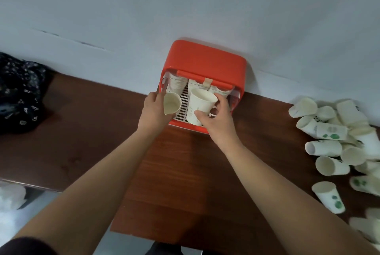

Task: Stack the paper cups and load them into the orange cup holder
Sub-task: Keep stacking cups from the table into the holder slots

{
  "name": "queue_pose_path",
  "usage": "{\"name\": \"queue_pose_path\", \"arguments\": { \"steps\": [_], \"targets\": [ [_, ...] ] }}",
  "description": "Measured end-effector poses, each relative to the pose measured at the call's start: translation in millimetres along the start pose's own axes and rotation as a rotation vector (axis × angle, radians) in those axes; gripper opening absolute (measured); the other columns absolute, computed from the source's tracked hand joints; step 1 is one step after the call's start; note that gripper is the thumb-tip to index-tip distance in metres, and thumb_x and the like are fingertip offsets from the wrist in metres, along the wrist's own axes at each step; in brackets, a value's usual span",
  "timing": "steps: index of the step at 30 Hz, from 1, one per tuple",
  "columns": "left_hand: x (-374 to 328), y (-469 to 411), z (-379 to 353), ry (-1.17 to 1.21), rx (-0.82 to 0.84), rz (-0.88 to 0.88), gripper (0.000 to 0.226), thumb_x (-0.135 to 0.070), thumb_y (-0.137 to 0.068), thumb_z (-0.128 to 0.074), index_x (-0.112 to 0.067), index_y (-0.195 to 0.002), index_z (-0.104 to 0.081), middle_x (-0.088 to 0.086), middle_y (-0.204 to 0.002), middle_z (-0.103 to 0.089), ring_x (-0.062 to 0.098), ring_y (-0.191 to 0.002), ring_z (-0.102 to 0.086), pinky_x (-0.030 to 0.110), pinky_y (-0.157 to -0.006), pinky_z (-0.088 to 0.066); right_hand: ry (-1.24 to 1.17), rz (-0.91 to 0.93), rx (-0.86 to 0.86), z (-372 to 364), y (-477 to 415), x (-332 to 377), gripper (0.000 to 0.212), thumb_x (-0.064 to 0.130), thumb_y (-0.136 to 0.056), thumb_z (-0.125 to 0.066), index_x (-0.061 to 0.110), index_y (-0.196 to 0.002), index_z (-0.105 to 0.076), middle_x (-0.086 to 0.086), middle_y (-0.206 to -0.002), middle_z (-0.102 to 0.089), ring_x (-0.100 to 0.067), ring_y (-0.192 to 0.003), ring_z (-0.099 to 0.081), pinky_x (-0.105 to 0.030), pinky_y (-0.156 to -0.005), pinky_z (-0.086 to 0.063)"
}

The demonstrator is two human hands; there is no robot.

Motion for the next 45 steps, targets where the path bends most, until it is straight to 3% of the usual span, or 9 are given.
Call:
{"name": "queue_pose_path", "arguments": {
  "steps": [6,12,14,17,25,30,36,41,45],
  "targets": [
    [19.2,-5.5,-8.1,-0.014,0.131,0.040,0.089,-0.033,-0.079,-0.082,-0.025,-0.153,-0.033,0.011,-0.135,-0.043,0.031,-0.132,-0.038,0.052,-0.102,-0.046,-0.047,0.086,0.012,-20.6,-15.8,14.2,0.072,0.019,-0.084,-0.078,0.024,-0.144,-0.040,0.022,-0.124,-0.051,-0.001,-0.116,-0.054,-0.010,-0.080,-0.050],
    [22.7,2.0,25.0,0.138,-0.007,-0.026,0.035,-0.033,-0.099,-0.056,-0.022,-0.132,-0.060,-0.005,-0.123,-0.061,0.009,-0.115,-0.054,0.025,-0.091,-0.048,0.031,0.182,0.052,-55.2,-26.2,18.4,0.075,0.024,-0.080,-0.082,0.028,-0.142,-0.040,0.012,-0.142,-0.049,-0.011,-0.132,-0.048,-0.040,-0.108,-0.048],
    [24.7,7.6,38.2,0.347,-0.055,0.061,0.036,-0.037,-0.101,-0.055,-0.022,-0.134,-0.059,-0.019,-0.116,-0.062,-0.003,-0.105,-0.060,0.012,-0.084,-0.044,0.078,0.196,0.067,-64.5,-28.7,16.6,0.075,0.022,-0.081,-0.081,0.027,-0.143,-0.038,0.009,-0.143,-0.048,-0.013,-0.134,-0.046,-0.040,-0.111,-0.046],
    [17.5,7.2,40.3,0.527,0.008,0.033,0.042,-0.044,-0.100,-0.057,-0.026,-0.138,-0.057,-0.018,-0.124,-0.065,-0.004,-0.111,-0.062,0.016,-0.091,-0.049,0.159,0.217,0.085,-75.6,-31.7,14.3,0.075,0.022,-0.084,-0.080,0.028,-0.145,-0.037,0.007,-0.144,-0.049,-0.013,-0.134,-0.046,-0.033,-0.110,-0.045],
    [18.8,-0.3,19.3,0.311,0.017,-0.068,0.051,-0.033,-0.094,-0.068,-0.027,-0.143,-0.053,-0.011,-0.133,-0.062,0.002,-0.118,-0.059,0.020,-0.098,-0.047,0.219,0.176,0.156,-90.4,-39.6,-6.5,0.064,0.026,-0.087,-0.077,0.027,-0.143,-0.045,0.009,-0.137,-0.055,-0.009,-0.127,-0.050,-0.038,-0.108,-0.047],
    [25.6,-1.9,6.2,0.176,0.010,-0.066,0.051,-0.022,-0.096,-0.067,-0.018,-0.144,-0.052,0.001,-0.135,-0.056,0.007,-0.113,-0.054,0.011,-0.089,-0.038,0.288,0.120,0.216,-94.3,-44.0,-22.4,0.059,0.027,-0.090,-0.074,0.025,-0.143,-0.049,0.005,-0.129,-0.062,-0.012,-0.119,-0.057,-0.038,-0.103,-0.050],
    [30.6,-3.0,11.6,0.161,0.007,0.015,0.045,-0.024,-0.098,-0.062,-0.017,-0.141,-0.055,-0.004,-0.126,-0.059,0.002,-0.104,-0.055,0.002,-0.075,-0.036,0.338,0.066,0.227,-95.7,-47.3,-21.4,0.065,0.027,-0.092,-0.071,0.018,-0.149,-0.041,-0.001,-0.140,-0.056,-0.018,-0.127,-0.053,-0.023,-0.095,-0.038],
    [32.3,20.7,23.0,0.221,-0.066,0.154,0.036,-0.026,-0.096,-0.063,-0.014,-0.129,-0.059,-0.003,-0.119,-0.058,0.004,-0.095,-0.058,0.009,-0.075,-0.041,0.353,-0.005,0.215,-48.1,-20.9,-26.9,0.062,0.039,-0.094,-0.067,0.012,-0.145,-0.045,0.001,-0.143,-0.053,-0.014,-0.129,-0.051,-0.031,-0.106,-0.043],
    [14.7,39.8,11.4,0.097,0.054,0.101,0.033,-0.023,-0.094,-0.062,-0.014,-0.126,-0.061,0.001,-0.117,-0.057,0.010,-0.100,-0.057,0.024,-0.088,-0.042,0.493,-0.043,0.153,40.9,14.1,-57.7,0.055,0.038,-0.093,-0.068,0.018,-0.141,-0.051,0.007,-0.136,-0.054,-0.007,-0.121,-0.053,-0.024,-0.097,-0.042]
  ]
}}
Point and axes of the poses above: each hand's wrist, its own y-axis away from the middle knuckle, its own z-axis out of the back of the hand, x = y × z, the point moved 8 cm from there along -y, towards the middle knuckle
